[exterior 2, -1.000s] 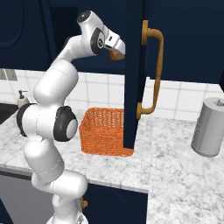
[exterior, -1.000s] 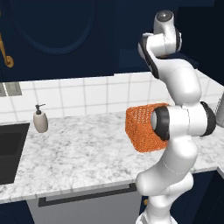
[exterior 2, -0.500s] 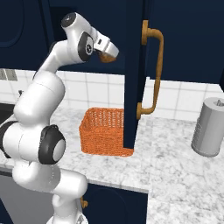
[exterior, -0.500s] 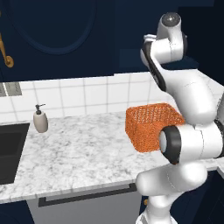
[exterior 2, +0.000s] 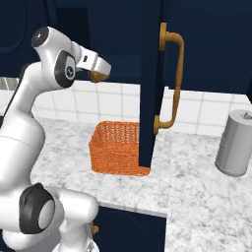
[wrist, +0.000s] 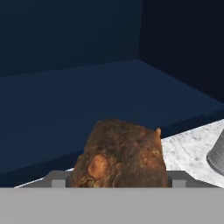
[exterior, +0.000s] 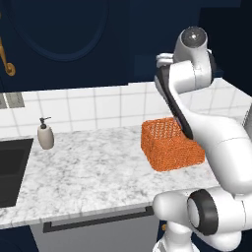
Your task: Open the cabinet, pick up the bread from the cabinet and place it in the basket. Then move the basket to the dining counter.
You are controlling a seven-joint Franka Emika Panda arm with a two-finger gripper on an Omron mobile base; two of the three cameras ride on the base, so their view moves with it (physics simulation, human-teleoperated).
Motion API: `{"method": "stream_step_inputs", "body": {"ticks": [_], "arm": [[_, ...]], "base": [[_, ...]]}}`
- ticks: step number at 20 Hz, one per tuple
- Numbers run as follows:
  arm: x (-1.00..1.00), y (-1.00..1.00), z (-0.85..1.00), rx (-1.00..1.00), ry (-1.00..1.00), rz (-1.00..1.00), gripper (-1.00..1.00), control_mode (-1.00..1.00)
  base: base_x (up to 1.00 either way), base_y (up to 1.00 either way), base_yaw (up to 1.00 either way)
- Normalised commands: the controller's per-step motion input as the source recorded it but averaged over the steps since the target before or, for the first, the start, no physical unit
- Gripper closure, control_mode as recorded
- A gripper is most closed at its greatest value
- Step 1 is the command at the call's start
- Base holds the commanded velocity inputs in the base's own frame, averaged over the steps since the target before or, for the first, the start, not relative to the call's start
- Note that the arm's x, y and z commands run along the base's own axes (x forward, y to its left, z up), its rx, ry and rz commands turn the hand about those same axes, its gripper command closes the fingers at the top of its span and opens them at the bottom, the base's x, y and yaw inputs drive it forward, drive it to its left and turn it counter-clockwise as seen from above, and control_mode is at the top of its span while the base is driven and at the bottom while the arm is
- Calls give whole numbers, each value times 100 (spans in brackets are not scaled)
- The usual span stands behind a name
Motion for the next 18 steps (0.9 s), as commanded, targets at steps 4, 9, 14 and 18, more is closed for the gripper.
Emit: {"method": "stream_step_inputs", "body": {"ticks": [4,9,14,18], "arm": [[-100,49,-3,-1,11,9,100,-100],[-95,-22,-55,1,11,8,100,-100],[-15,-46,-91,23,1,5,100,-100],[3,-20,-71,13,5,2,100,-100]], "base": [[0,0,0],[0,0,0],[0,0,0],[0,0,0]]}}
